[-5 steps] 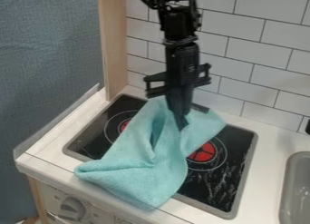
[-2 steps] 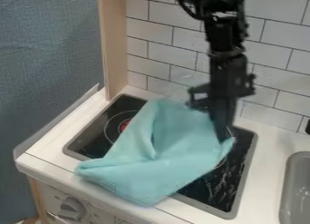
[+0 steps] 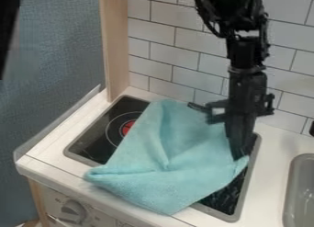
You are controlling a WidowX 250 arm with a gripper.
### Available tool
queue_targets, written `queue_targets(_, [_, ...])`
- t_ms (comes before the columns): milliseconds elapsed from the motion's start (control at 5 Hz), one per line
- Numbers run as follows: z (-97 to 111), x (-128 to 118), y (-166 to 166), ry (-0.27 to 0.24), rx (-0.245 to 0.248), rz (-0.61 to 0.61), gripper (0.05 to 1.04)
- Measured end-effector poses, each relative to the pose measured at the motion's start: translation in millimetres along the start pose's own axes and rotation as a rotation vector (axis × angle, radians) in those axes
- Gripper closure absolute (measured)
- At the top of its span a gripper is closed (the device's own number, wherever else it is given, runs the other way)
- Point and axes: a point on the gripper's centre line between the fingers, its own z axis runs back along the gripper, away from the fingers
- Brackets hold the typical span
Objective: Unfold the cloth from left to right
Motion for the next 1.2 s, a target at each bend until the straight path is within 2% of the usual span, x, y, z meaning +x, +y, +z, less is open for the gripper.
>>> queue_targets(200, [-6.8, 6.4, 5.1, -0.038, -0.019, -0.032, 1.009])
queue_targets(400, [-6.1, 7.3, 4.7, -0.043, -0.028, -0.04, 0.854])
queue_targets(800, [-6.5, 8.3, 4.6, -0.032, -0.043, -0.047, 0.307])
queue_targets(1000, [-7.0, 8.2, 4.3, -0.029, -0.046, -0.042, 0.073])
queue_targets(1200, [-9.7, 6.1, -1.2, -0.013, -0.065, -0.025, 0.074])
